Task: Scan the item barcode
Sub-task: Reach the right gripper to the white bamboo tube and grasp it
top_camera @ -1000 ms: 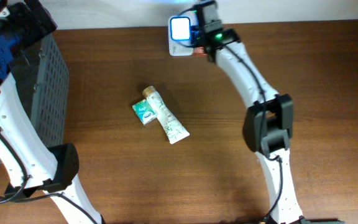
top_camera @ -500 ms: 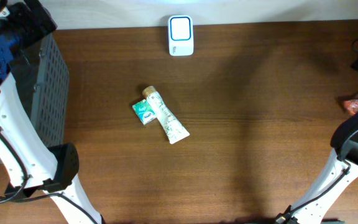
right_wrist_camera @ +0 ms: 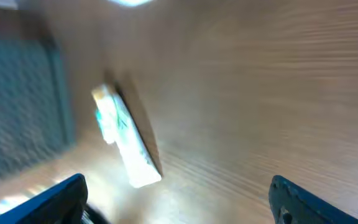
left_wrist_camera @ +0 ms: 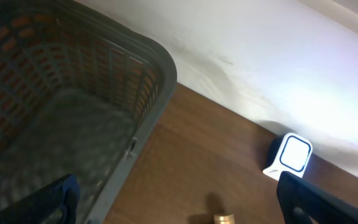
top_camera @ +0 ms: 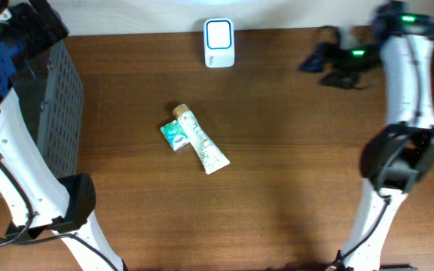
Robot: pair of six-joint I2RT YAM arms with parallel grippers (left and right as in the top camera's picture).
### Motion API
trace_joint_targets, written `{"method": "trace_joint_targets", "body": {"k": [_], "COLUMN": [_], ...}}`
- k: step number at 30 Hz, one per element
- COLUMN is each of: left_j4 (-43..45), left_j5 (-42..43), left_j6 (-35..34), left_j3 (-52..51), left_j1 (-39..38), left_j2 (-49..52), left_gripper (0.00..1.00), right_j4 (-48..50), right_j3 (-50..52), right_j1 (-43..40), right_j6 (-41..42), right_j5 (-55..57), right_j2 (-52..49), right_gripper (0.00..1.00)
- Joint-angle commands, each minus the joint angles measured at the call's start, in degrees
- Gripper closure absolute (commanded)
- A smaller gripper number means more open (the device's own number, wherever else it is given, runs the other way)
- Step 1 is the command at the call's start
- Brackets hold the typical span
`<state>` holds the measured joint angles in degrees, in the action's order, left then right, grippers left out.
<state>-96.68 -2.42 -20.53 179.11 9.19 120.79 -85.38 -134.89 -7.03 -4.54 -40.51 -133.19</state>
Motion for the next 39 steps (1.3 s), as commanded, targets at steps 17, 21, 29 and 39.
{"method": "trace_joint_targets", "body": {"k": [17,21,29,39], "left_j4": [0.0,0.0,0.0,0.0], "left_j5": [-0.4,-0.4,-0.4,-0.4], "left_j6": [0.9,0.9,0.9,0.9], "left_j3": [0.2,0.2,0.2,0.2], "left_j1": [0.4,0.4,0.3,0.3], "left_j2": [-0.8,-0.8,-0.8,-0.8], "left_gripper": [0.01,0.01,0.01,0.01], "right_j4": [34.3,36.8,40.6,41.0], "right_j3": [22.3,25.1,31.2,23.7], "right_j1": [36.7,36.8,38.6,38.8], "right_j6": [8.0,8.0,8.5,12.6], "right_j5": [21.0,15.8,15.4,30.7], "right_j2": [1.0,0.6,0.3,2.1], "right_gripper": [0.23,0.29,0.52,0.96]}}
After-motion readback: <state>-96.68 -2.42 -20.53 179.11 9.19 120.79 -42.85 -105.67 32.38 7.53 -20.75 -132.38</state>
